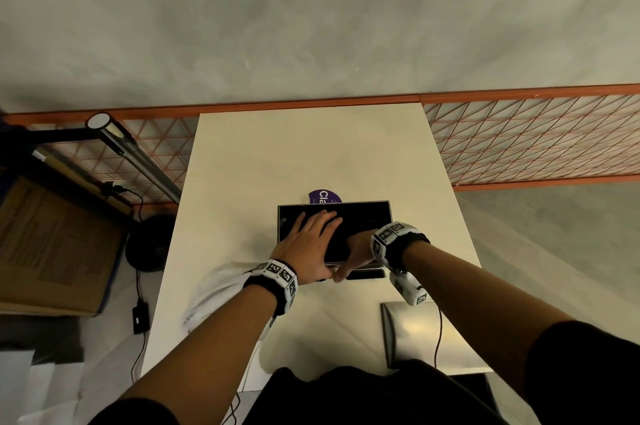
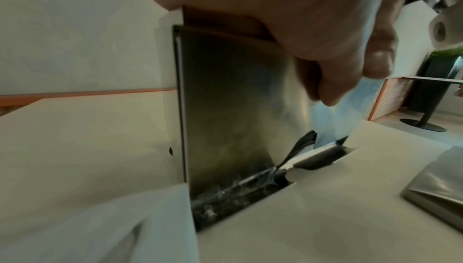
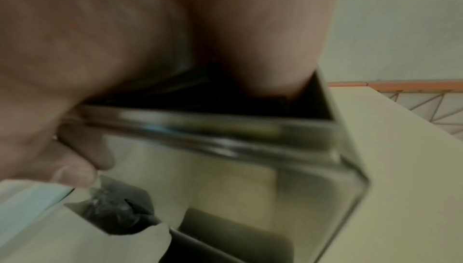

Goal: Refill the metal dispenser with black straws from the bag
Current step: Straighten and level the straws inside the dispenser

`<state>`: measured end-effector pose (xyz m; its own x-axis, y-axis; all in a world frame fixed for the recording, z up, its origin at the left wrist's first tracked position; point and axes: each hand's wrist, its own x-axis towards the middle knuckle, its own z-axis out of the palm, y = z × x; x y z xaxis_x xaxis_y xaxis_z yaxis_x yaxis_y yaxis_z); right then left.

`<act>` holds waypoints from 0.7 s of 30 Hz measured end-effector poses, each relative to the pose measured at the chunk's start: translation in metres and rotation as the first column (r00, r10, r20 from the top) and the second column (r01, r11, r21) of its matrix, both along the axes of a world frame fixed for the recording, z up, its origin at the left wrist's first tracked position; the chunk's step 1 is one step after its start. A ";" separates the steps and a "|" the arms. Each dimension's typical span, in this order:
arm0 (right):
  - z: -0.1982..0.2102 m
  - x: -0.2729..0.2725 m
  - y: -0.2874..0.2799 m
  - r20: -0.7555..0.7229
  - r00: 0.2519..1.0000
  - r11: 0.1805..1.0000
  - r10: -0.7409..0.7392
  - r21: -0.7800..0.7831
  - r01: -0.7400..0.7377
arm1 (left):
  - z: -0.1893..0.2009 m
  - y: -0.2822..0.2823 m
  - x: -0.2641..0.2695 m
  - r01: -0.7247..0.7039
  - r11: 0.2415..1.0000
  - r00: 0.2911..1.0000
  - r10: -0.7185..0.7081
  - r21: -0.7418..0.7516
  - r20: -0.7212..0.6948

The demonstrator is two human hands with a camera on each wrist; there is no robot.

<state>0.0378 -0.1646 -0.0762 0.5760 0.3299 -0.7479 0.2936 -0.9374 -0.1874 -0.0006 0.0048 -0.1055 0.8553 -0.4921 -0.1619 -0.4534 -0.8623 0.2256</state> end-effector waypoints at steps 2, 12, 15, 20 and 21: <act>0.000 -0.002 0.000 0.011 1.000 1.000 0.026 -0.001 -0.026 | 0.000 0.000 -0.006 0.002 1.000 1.000 -0.002 0.009 0.019; 0.003 -0.015 -0.002 -0.003 0.997 0.996 0.076 0.052 -0.076 | -0.006 -0.001 -0.025 0.026 0.997 0.996 -0.031 0.066 0.080; 0.005 -0.019 -0.002 -0.033 0.996 0.997 0.078 0.031 -0.077 | -0.007 -0.002 -0.029 0.032 0.997 0.996 -0.037 0.067 0.076; 0.010 -0.016 -0.001 0.020 0.996 0.996 0.092 -0.011 -0.091 | -0.008 -0.002 -0.032 0.020 0.998 0.996 -0.025 0.052 0.082; 0.011 -0.015 -0.001 0.051 0.994 0.995 0.099 -0.005 -0.099 | -0.007 -0.002 -0.031 0.017 0.999 0.997 -0.021 0.047 0.079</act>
